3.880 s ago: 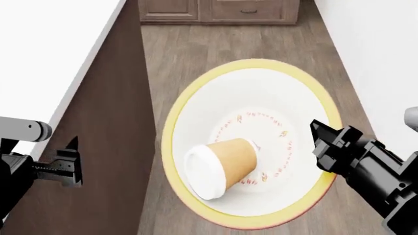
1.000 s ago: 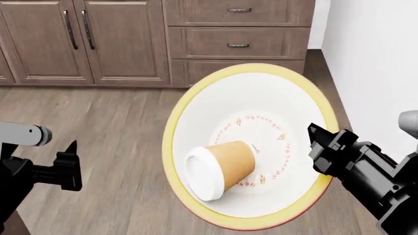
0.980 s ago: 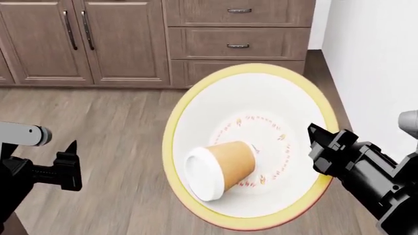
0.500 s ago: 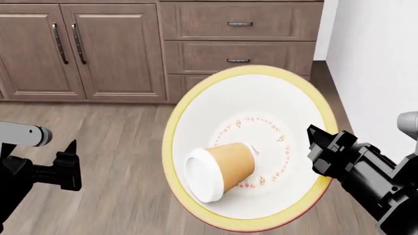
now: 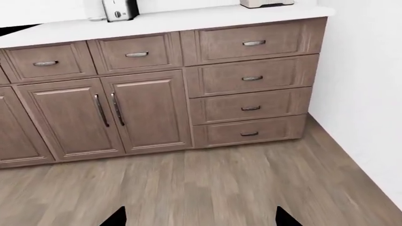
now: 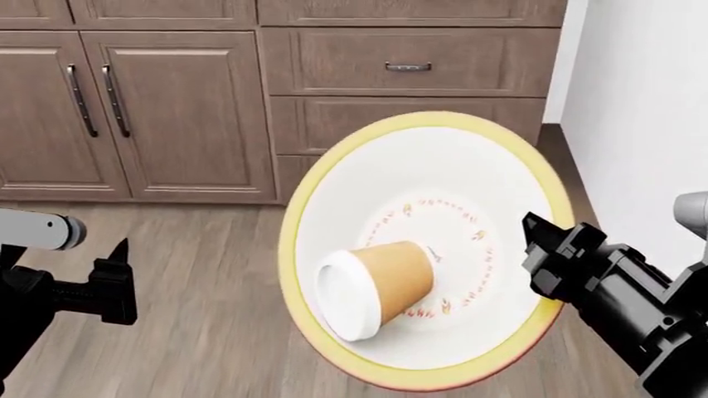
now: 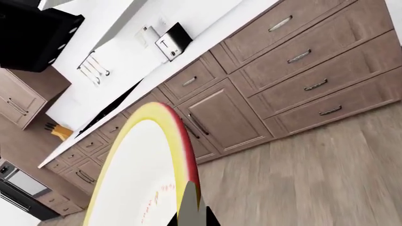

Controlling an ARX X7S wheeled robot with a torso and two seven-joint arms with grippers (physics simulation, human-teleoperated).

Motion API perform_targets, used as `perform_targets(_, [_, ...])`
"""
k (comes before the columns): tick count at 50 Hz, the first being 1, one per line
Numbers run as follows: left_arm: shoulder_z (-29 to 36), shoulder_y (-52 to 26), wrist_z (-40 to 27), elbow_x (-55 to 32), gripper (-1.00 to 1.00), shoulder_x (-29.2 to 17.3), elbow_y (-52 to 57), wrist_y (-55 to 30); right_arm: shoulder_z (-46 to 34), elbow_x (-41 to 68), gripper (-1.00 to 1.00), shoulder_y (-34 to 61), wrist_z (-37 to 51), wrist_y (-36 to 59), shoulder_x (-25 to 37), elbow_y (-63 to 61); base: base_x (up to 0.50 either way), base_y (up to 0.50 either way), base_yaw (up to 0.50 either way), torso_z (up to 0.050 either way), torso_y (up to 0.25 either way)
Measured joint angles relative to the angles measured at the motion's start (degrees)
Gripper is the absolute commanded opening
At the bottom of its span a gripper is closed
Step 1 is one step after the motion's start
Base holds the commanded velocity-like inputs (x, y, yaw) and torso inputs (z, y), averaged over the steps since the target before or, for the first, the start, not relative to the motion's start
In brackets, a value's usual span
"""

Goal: Place the cup inside the bowl on the dining table and move the bowl to any counter.

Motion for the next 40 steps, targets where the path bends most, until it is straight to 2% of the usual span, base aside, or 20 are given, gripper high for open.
perform_targets(40, [0.6,0.3,-0.2,0.2,1.0,0.3,-0.8,0.8,-0.5,-0.5,-1.0,0.0,-0.3,-0.6,-0.1,0.5,0.5,0.02,0.0,0.0,0.002])
